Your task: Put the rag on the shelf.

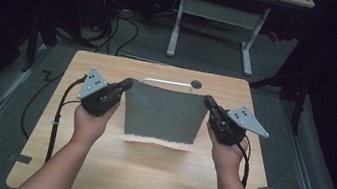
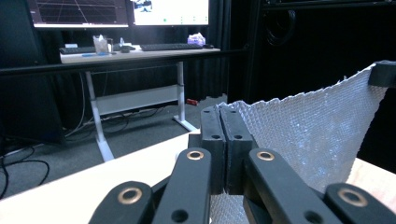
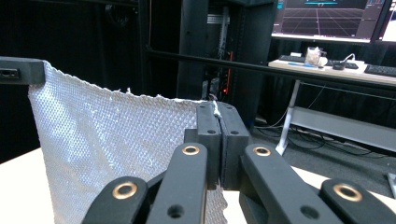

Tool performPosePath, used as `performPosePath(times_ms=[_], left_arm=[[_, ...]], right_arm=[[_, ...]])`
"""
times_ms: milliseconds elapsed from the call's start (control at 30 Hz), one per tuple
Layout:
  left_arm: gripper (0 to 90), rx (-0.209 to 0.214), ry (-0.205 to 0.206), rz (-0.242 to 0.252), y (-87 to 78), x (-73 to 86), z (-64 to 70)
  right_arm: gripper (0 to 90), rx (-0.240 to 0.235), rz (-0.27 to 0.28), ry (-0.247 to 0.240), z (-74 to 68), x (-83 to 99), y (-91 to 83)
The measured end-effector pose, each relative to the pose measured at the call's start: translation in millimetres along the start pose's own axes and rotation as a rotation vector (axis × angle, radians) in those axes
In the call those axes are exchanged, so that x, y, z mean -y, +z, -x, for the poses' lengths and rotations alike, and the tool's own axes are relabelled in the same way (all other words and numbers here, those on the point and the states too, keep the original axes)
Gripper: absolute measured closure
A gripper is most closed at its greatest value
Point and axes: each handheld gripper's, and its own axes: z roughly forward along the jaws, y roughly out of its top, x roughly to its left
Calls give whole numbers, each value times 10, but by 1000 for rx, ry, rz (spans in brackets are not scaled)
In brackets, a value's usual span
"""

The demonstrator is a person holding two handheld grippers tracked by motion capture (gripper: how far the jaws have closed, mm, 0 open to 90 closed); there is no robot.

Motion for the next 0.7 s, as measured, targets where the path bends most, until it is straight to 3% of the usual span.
performPosePath(times_ms=[267, 500, 600, 700], left_arm=[[896, -36, 31, 15, 240, -91, -174], [897, -75, 13, 24, 468, -94, -337], [896, -100, 17, -9, 619, -99, -399], [896, -101, -14, -35, 767, -101, -485]], right_arm=[[898, 17, 3, 12, 122, -81, 265], [899, 34, -6, 10, 213, -138, 536], [899, 43, -19, 8, 269, -160, 662], [899, 55, -26, 13, 337, -175, 789]])
